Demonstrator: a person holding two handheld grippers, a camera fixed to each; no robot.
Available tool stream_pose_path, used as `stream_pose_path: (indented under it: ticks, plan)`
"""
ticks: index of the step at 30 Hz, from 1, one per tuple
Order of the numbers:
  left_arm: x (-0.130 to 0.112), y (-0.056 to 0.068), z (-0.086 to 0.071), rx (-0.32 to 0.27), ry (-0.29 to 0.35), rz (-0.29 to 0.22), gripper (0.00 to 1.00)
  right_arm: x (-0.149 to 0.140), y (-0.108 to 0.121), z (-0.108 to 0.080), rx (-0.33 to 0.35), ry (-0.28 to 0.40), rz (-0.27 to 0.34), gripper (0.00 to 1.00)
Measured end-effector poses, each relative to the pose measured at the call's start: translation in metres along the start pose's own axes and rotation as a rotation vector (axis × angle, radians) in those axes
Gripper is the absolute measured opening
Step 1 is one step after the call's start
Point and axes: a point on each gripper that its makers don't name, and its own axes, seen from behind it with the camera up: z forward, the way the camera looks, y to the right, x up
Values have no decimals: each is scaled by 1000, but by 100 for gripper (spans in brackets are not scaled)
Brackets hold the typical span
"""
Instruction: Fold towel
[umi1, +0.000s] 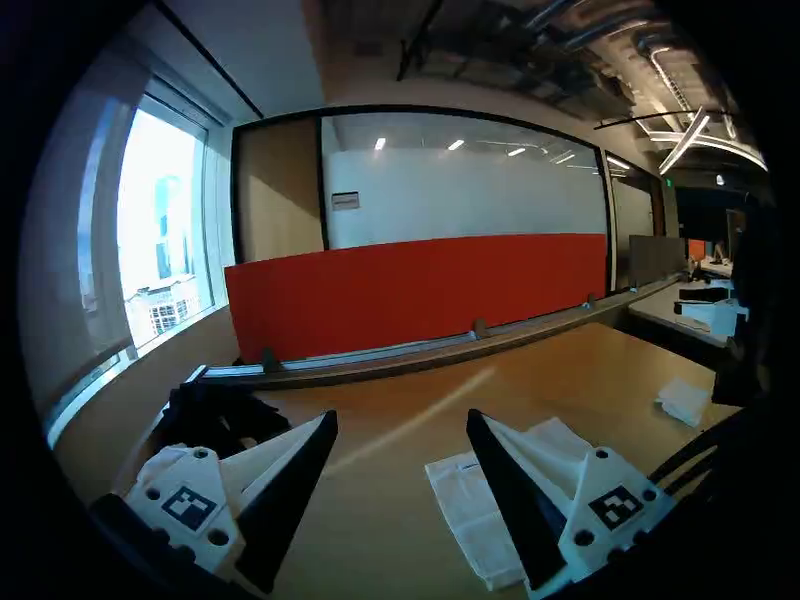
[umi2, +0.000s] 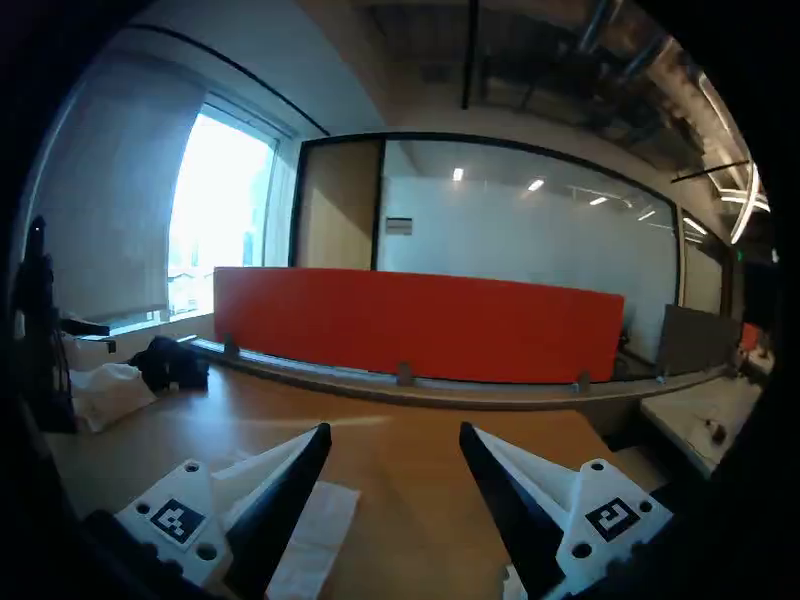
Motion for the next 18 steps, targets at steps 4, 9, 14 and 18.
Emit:
stream_pose_path:
  ticks: [4,9,14,18]
  plan:
    - [-2,13,5,-35,-27,12,96,4,-13,-3,58,-41,-29,100]
    - [-9,27,5,-88,-71,29,96,2,-26,-6,128,-101,-61,100]
    - [-22,37,2,-133,-120,29,96,-11,-41,-12,207,-171,-90,100]
    - [-40,48,-1,-173,-172,26,96,-30,-53,-17,269,-239,-122,100]
